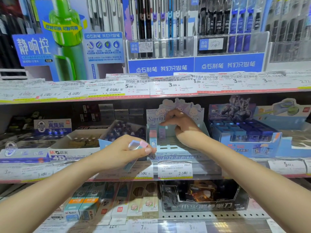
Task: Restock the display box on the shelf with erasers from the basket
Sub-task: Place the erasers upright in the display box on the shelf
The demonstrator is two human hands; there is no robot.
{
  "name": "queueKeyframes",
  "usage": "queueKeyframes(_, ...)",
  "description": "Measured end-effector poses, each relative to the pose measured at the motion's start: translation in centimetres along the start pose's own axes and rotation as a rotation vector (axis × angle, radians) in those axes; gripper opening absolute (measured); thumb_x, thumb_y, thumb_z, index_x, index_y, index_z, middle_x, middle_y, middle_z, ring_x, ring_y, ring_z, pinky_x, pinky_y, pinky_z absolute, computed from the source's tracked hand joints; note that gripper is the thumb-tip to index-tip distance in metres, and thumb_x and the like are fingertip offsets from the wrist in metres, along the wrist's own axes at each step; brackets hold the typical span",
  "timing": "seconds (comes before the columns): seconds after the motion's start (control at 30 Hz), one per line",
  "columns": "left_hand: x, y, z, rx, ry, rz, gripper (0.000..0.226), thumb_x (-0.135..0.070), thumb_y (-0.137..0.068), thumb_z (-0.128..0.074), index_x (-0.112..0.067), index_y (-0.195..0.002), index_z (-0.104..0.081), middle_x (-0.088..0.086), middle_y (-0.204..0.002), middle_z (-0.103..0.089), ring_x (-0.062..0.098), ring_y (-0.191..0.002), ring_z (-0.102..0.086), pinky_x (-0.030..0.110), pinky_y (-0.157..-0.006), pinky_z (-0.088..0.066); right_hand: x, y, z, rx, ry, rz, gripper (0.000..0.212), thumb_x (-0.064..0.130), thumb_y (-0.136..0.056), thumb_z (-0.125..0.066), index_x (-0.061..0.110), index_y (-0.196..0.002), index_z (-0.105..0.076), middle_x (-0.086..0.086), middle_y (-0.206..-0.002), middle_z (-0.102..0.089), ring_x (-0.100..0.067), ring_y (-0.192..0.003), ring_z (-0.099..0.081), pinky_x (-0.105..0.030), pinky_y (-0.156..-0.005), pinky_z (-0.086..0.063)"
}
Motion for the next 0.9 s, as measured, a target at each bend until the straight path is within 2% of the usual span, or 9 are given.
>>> queueKeyframes(0.07,0.0,0.1,0.1,-0.026,-0.002,-0.008,0.036,-0.047,-0.086,-0.050,-0.023,-0.099,-0.073,-0.010,-0.105,-0.073,0.001,-0.099,-0.065,0.028,-0.097,-0.049,0.6,0.6,0.4,-0.004,-0.108,-0.026,0.062,-0.019,-0.071,-0.032,0.015,-0.112,-0.064,0.005,-0.110,-0.044,-0.014,-0.099,-0.046,-0.018,-0.083,-0.034)
queueKeyframes(0.17,-0.1,0.3,-0.1,-0.067,0.021,-0.057,0.050,-0.071,-0.078,-0.047,-0.032,-0.098,-0.071,0.024,-0.099,-0.070,0.034,-0.083,-0.066,0.047,-0.083,-0.051,2.0,2.0,1.3,-0.062,-0.367,-0.087,0.053,-0.007,-0.076,-0.045,0.023,-0.119,-0.055,0.007,-0.110,-0.052,-0.007,-0.091,-0.049,-0.023,-0.081,-0.043)
queueKeyframes(0.23,-0.5,0.3,-0.3,-0.092,0.067,-0.118,0.042,-0.063,-0.078,-0.052,-0.027,-0.086,-0.072,0.022,-0.085,-0.072,0.043,-0.075,-0.063,0.051,-0.075,-0.050,3.4,3.0,2.1,-0.081,-0.512,-0.088,0.038,0.005,-0.078,-0.055,0.026,-0.109,-0.058,0.007,-0.101,-0.059,-0.005,-0.088,-0.053,-0.019,-0.080,-0.045)
queueKeyframes(0.33,-1.5,0.1,-0.6,-0.161,0.197,-0.157,0.036,-0.054,-0.075,-0.054,-0.023,-0.067,-0.071,0.002,-0.063,-0.072,0.028,-0.065,-0.060,0.034,-0.065,-0.044,5.9,4.4,2.6,0.061,-0.656,-0.041,0.026,0.015,-0.076,-0.067,0.026,-0.099,-0.064,0.004,-0.085,-0.060,-0.006,-0.080,-0.056,-0.018,-0.076,-0.048)
queueKeyframes(0.47,-2.4,-0.2,-1.1,-0.159,0.344,-0.165,0.046,-0.064,-0.070,-0.058,-0.022,-0.054,-0.066,-0.007,-0.055,-0.064,0.004,-0.063,-0.059,0.019,-0.067,-0.043,7.8,5.4,2.4,0.209,-0.559,0.001,0.048,0.015,-0.067,-0.079,0.024,-0.110,-0.061,0.015,-0.087,-0.059,-0.008,-0.089,-0.057,-0.035,-0.092,-0.047)
queueKeyframes(0.6,-3.2,-0.6,-1.6,-0.147,0.452,-0.122,0.050,-0.053,-0.083,-0.048,-0.018,-0.052,-0.064,-0.001,-0.049,-0.062,0.015,-0.068,-0.061,0.021,-0.061,-0.050,8.2,5.2,2.6,0.100,-0.596,-0.025,0.038,0.011,-0.066,-0.079,0.021,-0.100,-0.065,0.013,-0.076,-0.060,-0.007,-0.079,-0.056,-0.035,-0.083,-0.050)
queueKeyframes(0.73,-3.5,-1.1,-1.8,-0.159,0.510,-0.124,0.054,-0.067,-0.069,-0.055,-0.016,-0.054,-0.066,0.001,-0.052,-0.065,0.009,-0.054,-0.062,0.018,-0.057,-0.048,8.2,5.2,2.7,0.072,-0.695,-0.030,0.032,0.000,-0.071,-0.073,0.019,-0.095,-0.063,-0.005,-0.082,-0.062,-0.013,-0.070,-0.057,-0.019,-0.064,-0.051)
queueKeyframes(0.8,-3.3,-1.3,-2.0,-0.158,0.538,-0.146,0.062,-0.076,-0.057,-0.061,-0.014,-0.057,-0.069,0.003,-0.056,-0.067,0.008,-0.057,-0.064,0.014,-0.057,-0.048,8.3,5.1,2.6,0.085,-0.773,-0.039,0.030,-0.007,-0.074,-0.066,0.014,-0.095,-0.061,-0.012,-0.084,-0.061,-0.022,-0.061,-0.057,-0.024,-0.055,-0.051)
queueKeyframes(0.9,-3.0,-1.3,-1.8,-0.184,0.592,-0.134,0.067,-0.075,-0.050,-0.068,-0.010,-0.066,-0.072,0.014,-0.061,-0.065,0.010,-0.039,-0.047,0.019,-0.044,-0.039,7.9,4.5,3.2,0.036,-0.904,-0.052,0.025,-0.010,-0.078,-0.060,0.011,-0.091,-0.059,-0.004,-0.077,-0.064,-0.021,-0.055,-0.058,-0.026,-0.058,-0.052)
Point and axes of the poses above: each hand's wrist, its own y-axis away from the middle knuckle, its own z-axis out of the back of the hand, x = y × z, the point moved 4 cm from there along -y, towards the middle knuckle
